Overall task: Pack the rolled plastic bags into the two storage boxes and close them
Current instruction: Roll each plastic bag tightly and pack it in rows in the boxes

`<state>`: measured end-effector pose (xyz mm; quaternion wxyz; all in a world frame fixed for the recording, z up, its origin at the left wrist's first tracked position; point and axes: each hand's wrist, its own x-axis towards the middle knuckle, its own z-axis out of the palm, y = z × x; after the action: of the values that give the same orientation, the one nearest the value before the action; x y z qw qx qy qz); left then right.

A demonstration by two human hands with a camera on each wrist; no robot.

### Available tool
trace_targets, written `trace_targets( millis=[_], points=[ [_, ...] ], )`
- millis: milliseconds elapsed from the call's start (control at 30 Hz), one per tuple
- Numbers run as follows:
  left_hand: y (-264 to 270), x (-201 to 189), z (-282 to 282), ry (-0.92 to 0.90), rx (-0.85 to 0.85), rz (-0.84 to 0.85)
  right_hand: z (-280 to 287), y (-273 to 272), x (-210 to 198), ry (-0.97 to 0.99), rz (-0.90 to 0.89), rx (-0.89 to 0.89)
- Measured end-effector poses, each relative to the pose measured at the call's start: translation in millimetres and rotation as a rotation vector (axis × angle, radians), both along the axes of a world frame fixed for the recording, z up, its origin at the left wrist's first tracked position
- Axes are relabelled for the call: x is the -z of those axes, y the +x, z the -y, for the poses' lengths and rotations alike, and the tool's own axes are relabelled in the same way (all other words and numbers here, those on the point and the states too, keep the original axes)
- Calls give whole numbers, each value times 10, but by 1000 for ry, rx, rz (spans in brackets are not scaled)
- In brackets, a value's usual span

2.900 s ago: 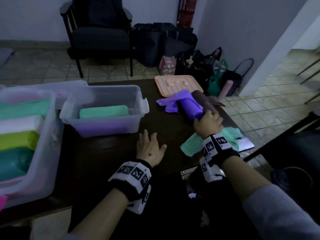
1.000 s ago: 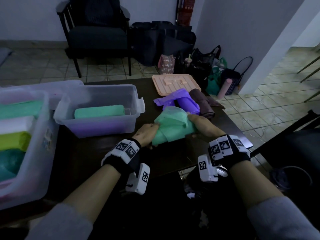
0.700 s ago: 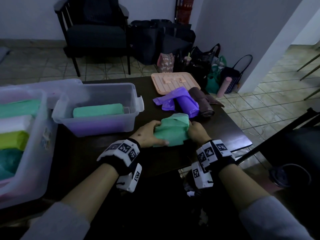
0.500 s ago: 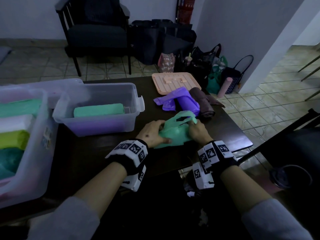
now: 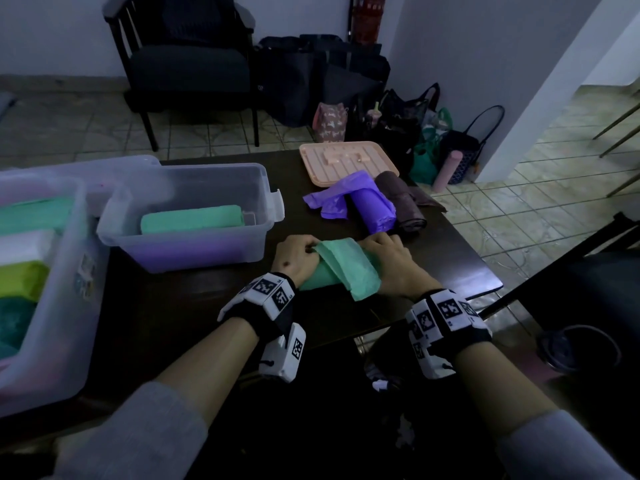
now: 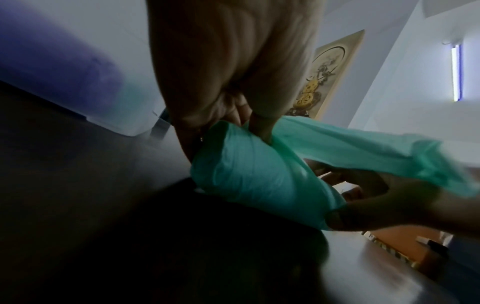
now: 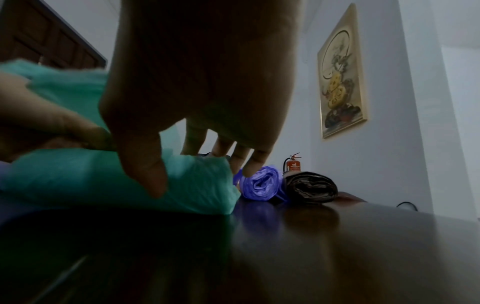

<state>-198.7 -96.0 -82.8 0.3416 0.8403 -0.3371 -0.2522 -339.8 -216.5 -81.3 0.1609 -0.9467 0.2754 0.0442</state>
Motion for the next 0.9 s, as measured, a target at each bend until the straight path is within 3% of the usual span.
trace_targets(
  millis=[200, 400, 600, 767, 900],
  points=[
    [-2, -97, 127, -98, -209, -127, 14, -8, -62, -173, 28, -20],
    [140, 148, 371, -190, -470, -531, -101, -64, -34, -289, -41, -139],
    [297, 488, 515, -270, -437, -603, -319, -13, -2, -280, -79, -292],
    [81, 38, 289, -165, -316, -601, -423, 53, 16, -232, -130, -279],
    [49, -10, 281, -71, -215, -579, -445, 88, 24, -164, -181, -291]
  ],
)
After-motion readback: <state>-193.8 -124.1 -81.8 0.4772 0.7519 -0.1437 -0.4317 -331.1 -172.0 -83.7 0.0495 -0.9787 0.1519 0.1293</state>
